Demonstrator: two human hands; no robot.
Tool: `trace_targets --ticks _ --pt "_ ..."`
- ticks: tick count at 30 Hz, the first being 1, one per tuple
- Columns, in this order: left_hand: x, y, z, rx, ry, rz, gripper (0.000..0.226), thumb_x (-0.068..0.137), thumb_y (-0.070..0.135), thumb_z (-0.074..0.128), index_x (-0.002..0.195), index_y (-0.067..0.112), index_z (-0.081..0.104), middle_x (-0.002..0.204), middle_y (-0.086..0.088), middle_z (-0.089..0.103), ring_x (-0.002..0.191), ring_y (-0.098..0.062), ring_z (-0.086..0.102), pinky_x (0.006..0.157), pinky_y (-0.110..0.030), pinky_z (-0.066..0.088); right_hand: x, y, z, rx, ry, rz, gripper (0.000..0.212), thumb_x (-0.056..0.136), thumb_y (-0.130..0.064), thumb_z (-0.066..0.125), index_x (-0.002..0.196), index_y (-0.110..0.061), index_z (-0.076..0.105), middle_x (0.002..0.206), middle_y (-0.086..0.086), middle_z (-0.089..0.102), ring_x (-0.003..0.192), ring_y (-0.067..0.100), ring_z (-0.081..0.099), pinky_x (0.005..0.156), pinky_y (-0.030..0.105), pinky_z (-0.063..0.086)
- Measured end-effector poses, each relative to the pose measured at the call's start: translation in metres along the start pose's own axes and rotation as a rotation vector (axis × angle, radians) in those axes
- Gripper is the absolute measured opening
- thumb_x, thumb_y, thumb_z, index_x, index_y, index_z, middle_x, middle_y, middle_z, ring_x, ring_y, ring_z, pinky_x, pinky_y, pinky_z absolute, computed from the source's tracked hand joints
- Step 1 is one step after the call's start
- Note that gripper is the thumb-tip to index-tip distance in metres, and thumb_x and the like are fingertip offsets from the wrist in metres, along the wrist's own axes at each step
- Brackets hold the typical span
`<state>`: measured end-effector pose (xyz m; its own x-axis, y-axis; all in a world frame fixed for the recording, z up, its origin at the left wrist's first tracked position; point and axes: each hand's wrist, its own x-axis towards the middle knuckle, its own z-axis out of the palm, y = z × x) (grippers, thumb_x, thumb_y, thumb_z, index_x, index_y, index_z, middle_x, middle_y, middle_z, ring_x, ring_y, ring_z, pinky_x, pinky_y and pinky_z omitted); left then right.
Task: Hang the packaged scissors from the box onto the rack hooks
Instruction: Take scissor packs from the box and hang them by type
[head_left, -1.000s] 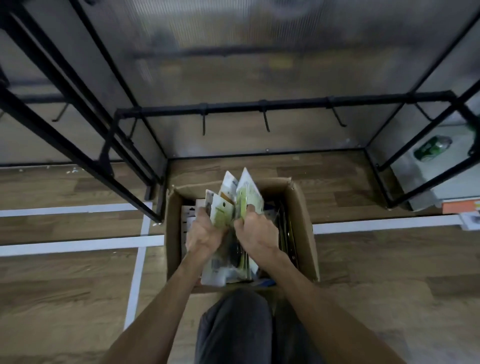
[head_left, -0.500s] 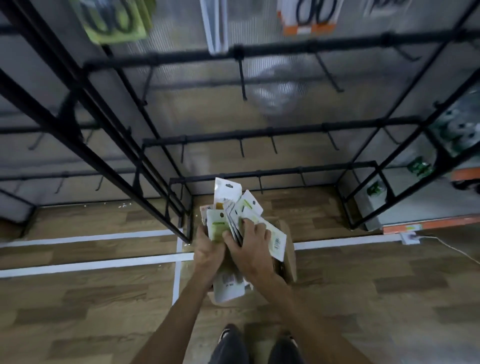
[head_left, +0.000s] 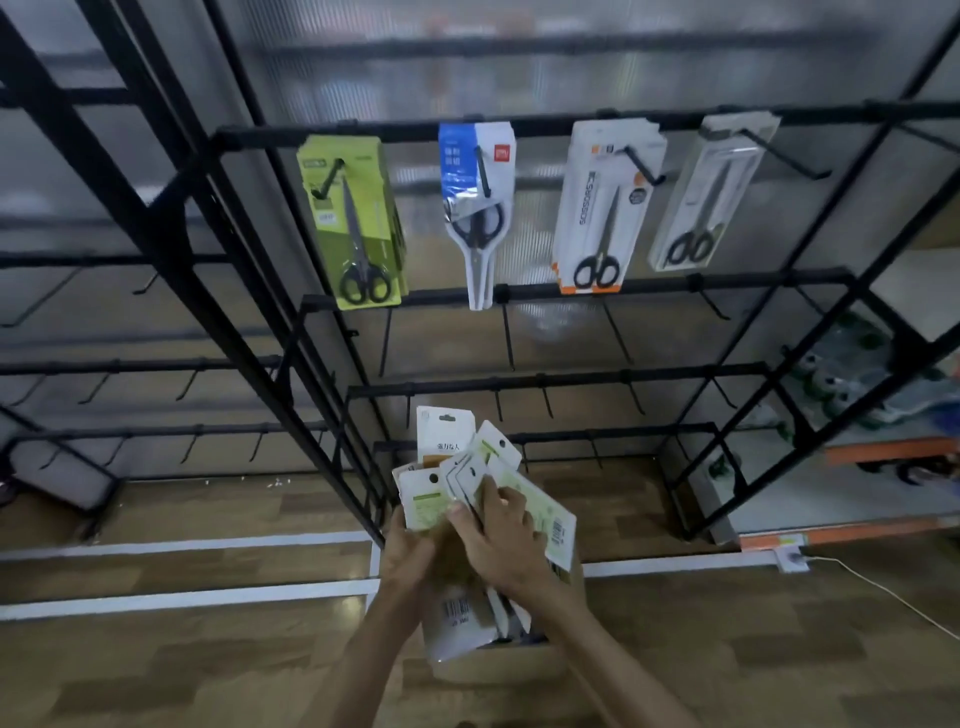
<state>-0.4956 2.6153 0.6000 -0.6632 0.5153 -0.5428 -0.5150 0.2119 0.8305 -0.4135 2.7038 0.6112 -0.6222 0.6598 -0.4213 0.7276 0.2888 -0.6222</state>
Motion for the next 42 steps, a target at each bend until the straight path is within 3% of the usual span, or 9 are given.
trace_targets --ticks 4,8,14,19,23,29,33,35,42 --pt "-0.01 0.013 -0.011 -0.072 0.008 -0.025 0.026 0.094 0.001 0.067 0.117 0.012 0.07 0.107 -0.018 0.076 0.097 -0.036 0.073 0.078 -0.048 0.062 -0.01 -0.01 -0.021 -0.066 -0.014 -0.094 0.063 0.102 -0.055 0.035 0.156 -0.029 0.017 0.158 0.004 0.016 0.14 0.038 0.022 0.116 0.055 0.02" --pt "-0.027 0.032 -0.008 -0.188 -0.142 -0.046 0.024 0.094 -0.006 0.06 0.117 0.001 0.067 0.096 -0.019 0.076 0.083 -0.032 0.075 0.062 -0.039 0.061 -0.013 -0.014 -0.043 -0.139 0.074 -0.118 0.089 0.079 -0.074 0.059 0.149 -0.034 0.02 0.148 0.002 0.018 0.134 0.034 0.021 0.113 0.052 0.024" --pt "-0.032 0.063 0.003 -0.136 -0.188 -0.018 0.025 0.096 -0.013 0.047 0.081 -0.005 0.066 0.058 -0.015 0.063 0.049 -0.02 0.062 0.048 -0.028 0.052 -0.002 -0.026 -0.08 -0.187 0.182 0.024 0.133 0.066 -0.092 0.05 0.154 -0.015 -0.014 0.163 0.011 -0.011 0.151 0.037 -0.011 0.12 0.058 0.0" --pt "-0.029 0.09 0.006 -0.049 -0.236 0.017 0.018 0.096 -0.004 0.056 0.092 -0.004 0.074 0.085 -0.02 0.076 0.07 -0.026 0.075 0.055 -0.033 0.058 -0.004 -0.034 -0.106 -0.049 0.108 0.072 0.111 0.072 -0.085 0.055 0.151 -0.019 0.012 0.154 0.01 0.025 0.139 0.036 0.035 0.116 0.055 0.022" --pt "-0.014 0.097 0.0 0.142 -0.158 0.044 0.01 0.091 0.025 0.072 0.098 0.022 0.078 0.102 -0.01 0.078 0.094 -0.029 0.073 0.079 -0.042 0.061 -0.006 -0.035 -0.098 0.104 0.144 0.039 0.097 0.059 -0.086 0.062 0.13 -0.027 0.033 0.13 -0.003 0.05 0.115 0.02 0.057 0.102 0.05 0.047" --pt "-0.011 0.107 -0.001 0.114 -0.113 -0.033 0.016 0.097 0.027 0.065 0.105 0.015 0.072 0.098 -0.013 0.075 0.093 -0.032 0.07 0.07 -0.035 0.056 -0.008 -0.045 -0.082 0.199 0.242 0.059 0.096 0.06 -0.086 0.061 0.131 -0.024 0.042 0.128 -0.003 0.053 0.117 0.021 0.054 0.099 0.045 0.05" --pt "-0.004 0.106 -0.001 0.11 -0.104 -0.027 0.03 0.09 0.035 0.069 0.104 0.01 0.076 0.094 -0.016 0.078 0.089 -0.036 0.074 0.081 -0.046 0.06 -0.009 -0.058 -0.066 0.204 0.307 0.064 0.096 0.077 -0.077 0.058 0.147 -0.017 0.032 0.15 0.003 0.034 0.138 0.028 0.027 0.108 0.044 0.034" --pt "-0.001 0.103 -0.002 0.114 -0.083 0.002 0.023 0.091 0.029 0.069 0.102 0.01 0.075 0.091 -0.014 0.078 0.086 -0.033 0.074 0.073 -0.039 0.061 -0.009 -0.061 -0.057 0.285 0.273 0.094 0.092 0.081 -0.072 0.058 0.148 -0.016 0.029 0.151 0.006 0.023 0.14 0.031 0.019 0.109 0.046 0.03" --pt "0.021 0.079 0.0 0.096 -0.036 -0.007 0.022 0.093 0.018 0.069 0.114 0.011 0.071 0.097 -0.012 0.076 0.088 -0.029 0.071 0.067 -0.03 0.055 0.008 -0.045 -0.025 0.467 0.126 0.176 0.085 0.07 -0.08 0.061 0.129 -0.02 0.047 0.132 0.007 0.036 0.129 0.03 0.04 0.11 0.047 0.038"
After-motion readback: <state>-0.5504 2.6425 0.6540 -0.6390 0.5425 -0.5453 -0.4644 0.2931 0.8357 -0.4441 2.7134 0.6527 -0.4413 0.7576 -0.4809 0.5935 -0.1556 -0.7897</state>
